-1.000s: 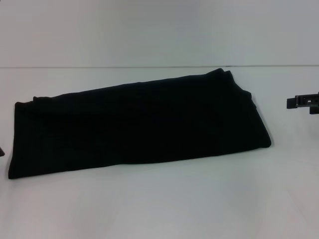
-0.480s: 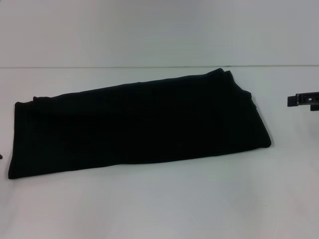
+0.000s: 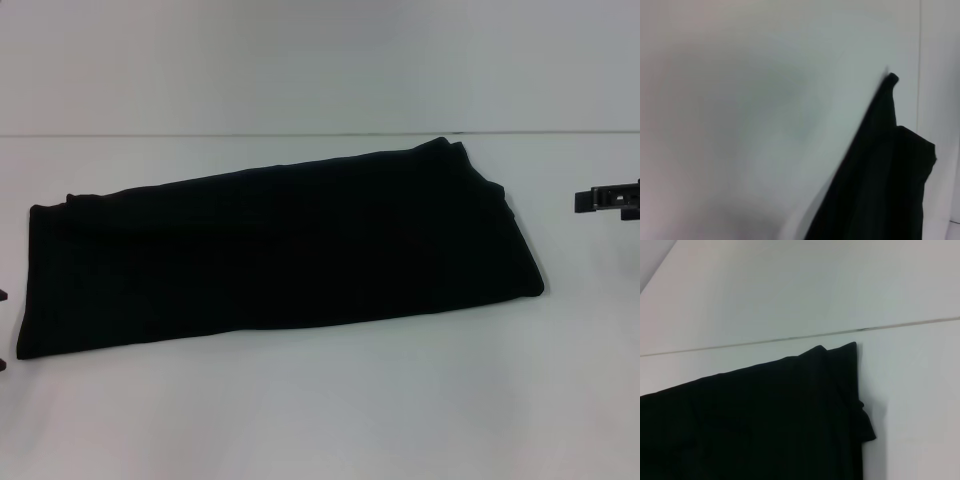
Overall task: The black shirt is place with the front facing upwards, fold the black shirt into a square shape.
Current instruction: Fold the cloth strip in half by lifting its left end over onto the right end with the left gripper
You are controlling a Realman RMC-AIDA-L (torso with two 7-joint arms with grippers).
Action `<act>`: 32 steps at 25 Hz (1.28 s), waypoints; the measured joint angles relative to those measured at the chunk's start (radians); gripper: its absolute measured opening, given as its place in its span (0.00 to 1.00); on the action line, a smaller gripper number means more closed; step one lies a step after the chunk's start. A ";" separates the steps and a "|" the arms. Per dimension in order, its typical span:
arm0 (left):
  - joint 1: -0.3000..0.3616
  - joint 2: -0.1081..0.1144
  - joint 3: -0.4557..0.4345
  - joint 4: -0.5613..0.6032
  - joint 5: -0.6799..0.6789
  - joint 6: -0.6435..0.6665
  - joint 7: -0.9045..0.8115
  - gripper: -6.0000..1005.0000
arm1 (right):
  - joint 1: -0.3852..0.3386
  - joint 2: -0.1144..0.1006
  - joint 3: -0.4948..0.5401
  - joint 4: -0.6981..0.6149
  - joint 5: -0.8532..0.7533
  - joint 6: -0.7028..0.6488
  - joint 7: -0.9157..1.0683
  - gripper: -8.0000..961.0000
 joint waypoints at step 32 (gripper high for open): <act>-0.019 -0.036 0.006 -0.015 0.007 -0.059 0.012 0.84 | -0.006 0.000 -0.002 0.004 0.000 -0.004 -0.015 0.98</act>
